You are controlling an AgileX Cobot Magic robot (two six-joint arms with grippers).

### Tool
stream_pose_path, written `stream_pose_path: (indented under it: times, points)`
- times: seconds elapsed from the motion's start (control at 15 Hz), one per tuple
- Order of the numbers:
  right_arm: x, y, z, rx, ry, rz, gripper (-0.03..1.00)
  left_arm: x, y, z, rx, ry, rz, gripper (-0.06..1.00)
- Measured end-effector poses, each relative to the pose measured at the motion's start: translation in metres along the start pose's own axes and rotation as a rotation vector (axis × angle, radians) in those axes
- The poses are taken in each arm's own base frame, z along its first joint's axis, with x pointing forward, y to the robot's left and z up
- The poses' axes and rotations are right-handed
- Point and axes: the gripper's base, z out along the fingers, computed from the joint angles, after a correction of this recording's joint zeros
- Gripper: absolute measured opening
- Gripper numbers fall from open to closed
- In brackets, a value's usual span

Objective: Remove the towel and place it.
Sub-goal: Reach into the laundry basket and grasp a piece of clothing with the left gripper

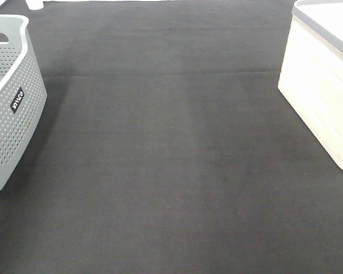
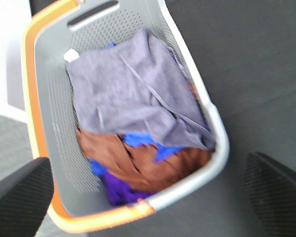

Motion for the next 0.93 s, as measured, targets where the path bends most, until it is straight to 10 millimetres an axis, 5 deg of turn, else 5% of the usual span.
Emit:
stream_pose_path:
  times: [0.2,0.4,0.93]
  points:
    - [0.0,0.0,0.0,-0.001,-0.001,0.0,0.68,-0.031,0.021,0.069,0.034,0.133,0.21,0.99]
    - [0.0,0.0,0.0,-0.001,-0.001,0.0,0.68,-0.027,0.032,0.141,0.056,0.337,0.407,0.99]
    - [0.0,0.0,0.0,-0.001,-0.001,0.0,0.68,-0.001,0.037,0.246,0.172,0.557,0.608,0.99]
